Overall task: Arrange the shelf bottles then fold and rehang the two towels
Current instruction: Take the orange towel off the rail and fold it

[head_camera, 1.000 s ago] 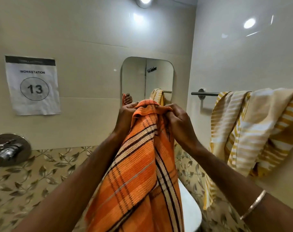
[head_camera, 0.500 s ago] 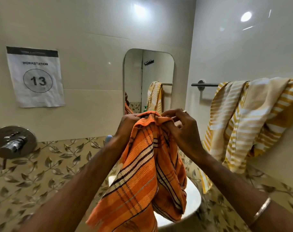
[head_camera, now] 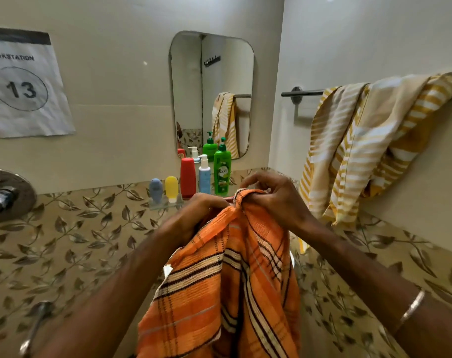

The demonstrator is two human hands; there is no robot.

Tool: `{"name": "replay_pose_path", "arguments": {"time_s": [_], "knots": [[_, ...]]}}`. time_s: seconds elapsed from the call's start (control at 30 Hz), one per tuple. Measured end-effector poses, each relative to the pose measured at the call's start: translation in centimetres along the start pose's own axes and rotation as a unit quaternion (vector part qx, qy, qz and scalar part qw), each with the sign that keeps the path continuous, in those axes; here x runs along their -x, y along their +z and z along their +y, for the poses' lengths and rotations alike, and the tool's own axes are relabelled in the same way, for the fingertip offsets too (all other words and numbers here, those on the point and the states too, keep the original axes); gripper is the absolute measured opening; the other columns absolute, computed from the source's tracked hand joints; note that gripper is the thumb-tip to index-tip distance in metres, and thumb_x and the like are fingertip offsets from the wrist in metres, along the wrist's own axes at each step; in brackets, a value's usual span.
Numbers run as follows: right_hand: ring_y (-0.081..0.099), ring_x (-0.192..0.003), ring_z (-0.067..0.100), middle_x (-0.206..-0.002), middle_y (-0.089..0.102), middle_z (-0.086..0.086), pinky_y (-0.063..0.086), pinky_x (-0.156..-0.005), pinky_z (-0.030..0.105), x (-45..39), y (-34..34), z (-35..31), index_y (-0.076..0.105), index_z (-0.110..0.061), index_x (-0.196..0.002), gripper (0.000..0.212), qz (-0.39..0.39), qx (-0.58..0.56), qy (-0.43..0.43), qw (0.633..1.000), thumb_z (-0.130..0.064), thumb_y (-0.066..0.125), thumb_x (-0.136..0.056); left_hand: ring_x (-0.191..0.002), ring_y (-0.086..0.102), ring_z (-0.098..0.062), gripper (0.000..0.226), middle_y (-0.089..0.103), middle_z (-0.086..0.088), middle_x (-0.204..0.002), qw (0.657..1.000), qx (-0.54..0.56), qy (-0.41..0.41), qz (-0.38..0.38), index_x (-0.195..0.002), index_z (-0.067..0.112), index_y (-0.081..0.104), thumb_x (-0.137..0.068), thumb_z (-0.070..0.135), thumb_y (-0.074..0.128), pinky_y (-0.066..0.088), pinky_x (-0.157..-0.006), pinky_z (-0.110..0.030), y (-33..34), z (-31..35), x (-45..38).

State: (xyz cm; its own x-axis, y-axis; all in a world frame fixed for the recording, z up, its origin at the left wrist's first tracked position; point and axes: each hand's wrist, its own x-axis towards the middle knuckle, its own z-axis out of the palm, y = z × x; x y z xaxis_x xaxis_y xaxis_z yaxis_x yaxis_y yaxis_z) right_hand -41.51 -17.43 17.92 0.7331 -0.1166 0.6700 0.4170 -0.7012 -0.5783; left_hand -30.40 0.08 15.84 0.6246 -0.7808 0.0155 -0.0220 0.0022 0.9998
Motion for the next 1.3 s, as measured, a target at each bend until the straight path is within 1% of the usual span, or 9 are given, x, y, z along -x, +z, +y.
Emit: {"name": "replay_pose_path", "arguments": {"time_s": [0.13, 0.27, 0.43, 0.63, 0.73, 0.83, 1.0, 1.17, 1.3], "knots": [[0.065, -0.074, 0.018, -0.078, 0.07, 0.006, 0.052, -0.063, 0.027, 1.4, -0.2, 0.1, 0.074, -0.014, -0.075, 0.01, -0.06, -0.247, 0.206, 0.945, -0.018, 0.064, -0.074, -0.085, 0.069, -0.022, 0.019, 0.071, -0.012, -0.095, 1.0, -0.01, 0.005, -0.022, -0.097, 0.003, 0.07, -0.088, 0.018, 0.064, 0.058, -0.082, -0.034, 1.4, -2.3, 0.9], [0.068, -0.073, 0.019, -0.08, 0.074, 0.01, 0.056, -0.07, 0.028, 3.6, -0.2, 0.4, 0.076, -0.002, -0.084, 0.021, -0.135, -0.222, 0.245, 0.934, -0.016, 0.061, -0.09, -0.107, 0.067, -0.032, 0.033, 0.068, -0.022, -0.121, 1.0, -0.001, -0.003, -0.027, -0.123, 0.003, 0.064, -0.094, 0.018, 0.06, 0.054, -0.098, -0.043, 2.1, -5.2, 1.4], [0.072, -0.07, 0.021, -0.081, 0.078, 0.01, 0.058, -0.073, 0.03, 6.5, 0.5, 2.3, 0.079, -0.006, -0.083, 0.027, -0.164, -0.143, 0.274, 0.937, -0.032, 0.072, -0.09, -0.104, 0.07, -0.027, 0.027, 0.073, -0.013, -0.113, 0.997, -0.009, -0.037, -0.069, -0.118, 0.011, 0.069, -0.1, 0.017, 0.049, 0.058, -0.091, -0.037, 3.9, -9.0, 2.4], [0.074, -0.086, 0.031, -0.097, 0.078, 0.02, 0.06, -0.08, 0.035, 10.5, 1.5, 5.0, 0.078, -0.001, -0.098, 0.032, -0.153, -0.195, 0.364, 0.898, -0.031, 0.067, -0.095, -0.103, 0.072, -0.012, 0.05, 0.076, 0.004, -0.108, 0.999, -0.033, -0.038, -0.021, -0.109, 0.033, 0.071, -0.102, 0.056, 0.028, 0.058, -0.085, -0.026, 6.3, -13.6, 3.9], [0.075, -0.079, 0.025, -0.097, 0.078, 0.021, 0.062, -0.071, 0.03, 11.9, 2.1, 5.9, 0.075, 0.003, -0.101, 0.032, -0.144, -0.223, 0.394, 0.88, -0.026, 0.063, -0.098, -0.092, 0.072, -0.007, 0.062, 0.071, 0.006, -0.109, 0.989, -0.15, 0.0, 0.006, -0.114, 0.033, 0.059, -0.077, 0.082, 0.049, 0.058, -0.075, -0.024, 6.8, -15.7, 4.4], [0.076, -0.086, 0.029, -0.098, 0.078, 0.019, 0.062, -0.081, 0.037, 12.8, 2.3, 6.7, 0.074, 0.002, -0.104, 0.034, -0.142, -0.227, 0.401, 0.876, -0.028, 0.06, -0.1, -0.092, 0.071, -0.009, 0.066, 0.069, 0.004, -0.114, 0.963, -0.265, 0.028, 0.034, -0.122, 0.03, 0.047, -0.071, 0.056, 0.08, 0.061, -0.079, -0.032, 7.1, -17.7, 4.3], [0.073, -0.087, 0.03, -0.099, 0.077, 0.015, 0.056, -0.092, 0.047, 13.5, 2.2, 8.2, 0.073, -0.006, -0.096, 0.033, -0.143, -0.225, 0.409, 0.873, -0.039, 0.07, -0.092, -0.084, 0.07, -0.011, 0.029, 0.07, 0.005, -0.098, 0.965, -0.21, 0.124, 0.094, -0.111, 0.023, 0.055, -0.088, 0.021, 0.073, 0.061, -0.068, -0.039, 6.6, -19.5, 5.1], [0.072, -0.077, 0.019, -0.091, 0.075, 0.014, 0.058, -0.073, 0.033, 14.4, 1.8, 9.0, 0.069, -0.003, -0.099, 0.04, -0.19, -0.144, 0.371, 0.897, -0.032, 0.085, -0.076, -0.089, 0.071, -0.017, 0.013, 0.073, 0.001, -0.095, 0.975, -0.18, 0.115, 0.065, -0.105, 0.018, 0.071, -0.091, 0.019, 0.07, 0.061, -0.072, -0.043, 5.9, -19.9, 5.3], [0.068, -0.08, 0.004, -0.083, 0.074, -0.008, 0.053, -0.075, 0.024, 15.8, 2.2, 10.0, 0.075, -0.017, -0.086, 0.013, -0.206, -0.11, 0.346, 0.909, -0.022, 0.084, -0.079, -0.096, 0.07, -0.01, 0.018, 0.074, 0.01, -0.101, 0.973, -0.189, 0.106, 0.073, -0.107, 0.025, 0.071, -0.097, 0.014, 0.06, 0.058, -0.082, -0.034, 5.6, -20.3, 5.8]]}}
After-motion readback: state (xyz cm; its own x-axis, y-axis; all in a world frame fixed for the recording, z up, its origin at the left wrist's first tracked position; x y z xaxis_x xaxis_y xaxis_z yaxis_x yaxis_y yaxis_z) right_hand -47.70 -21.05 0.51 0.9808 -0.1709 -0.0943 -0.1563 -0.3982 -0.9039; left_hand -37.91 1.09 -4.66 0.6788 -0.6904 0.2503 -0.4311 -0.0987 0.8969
